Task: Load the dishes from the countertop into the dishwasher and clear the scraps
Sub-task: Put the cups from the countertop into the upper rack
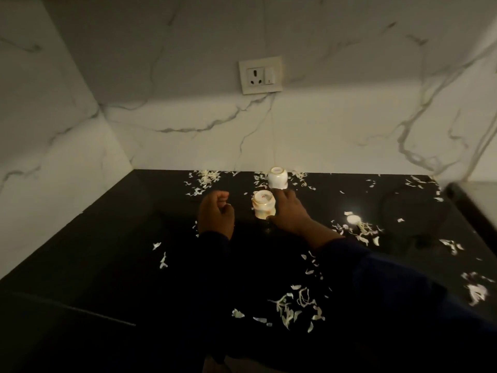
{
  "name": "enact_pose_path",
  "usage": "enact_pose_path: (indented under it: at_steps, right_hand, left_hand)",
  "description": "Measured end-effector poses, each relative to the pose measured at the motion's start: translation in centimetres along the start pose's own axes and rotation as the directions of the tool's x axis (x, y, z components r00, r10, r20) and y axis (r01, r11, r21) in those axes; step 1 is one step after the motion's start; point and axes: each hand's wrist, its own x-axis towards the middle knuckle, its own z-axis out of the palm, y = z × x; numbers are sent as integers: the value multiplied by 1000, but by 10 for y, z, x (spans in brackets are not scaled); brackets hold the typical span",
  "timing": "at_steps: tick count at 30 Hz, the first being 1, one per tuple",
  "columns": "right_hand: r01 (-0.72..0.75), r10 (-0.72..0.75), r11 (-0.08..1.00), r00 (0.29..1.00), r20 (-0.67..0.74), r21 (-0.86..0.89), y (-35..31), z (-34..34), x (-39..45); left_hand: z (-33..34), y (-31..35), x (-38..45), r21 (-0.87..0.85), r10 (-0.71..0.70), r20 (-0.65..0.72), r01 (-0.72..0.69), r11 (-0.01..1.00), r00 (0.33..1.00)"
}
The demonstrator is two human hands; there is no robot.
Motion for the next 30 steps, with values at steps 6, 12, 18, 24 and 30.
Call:
enact_pose_path:
  at_steps: [6,12,18,24,30]
  right_hand:
    - [15,-5,998,987,158,-66,8,20,69]
    - [11,-16,1000,977,214,22,21,37,95]
    - [37,-49,997,979,196,66,24,38,79]
    - [-1,-3,993,999,33,114,36,10,22]
    - [-97,119,987,978,-171,131,61,-30,-68]
  left_hand:
    - [20,-13,25,31,-66,-8,66,997,998]
    - [34,-20,33,45,-124,-33,125,991,992]
    - [40,-16,23,42,-130,-15,131,991,991]
    - [44,8,-2,31,-91,42,89,996,995]
    - [67,38,-60,-78,87,139,-77,994,987]
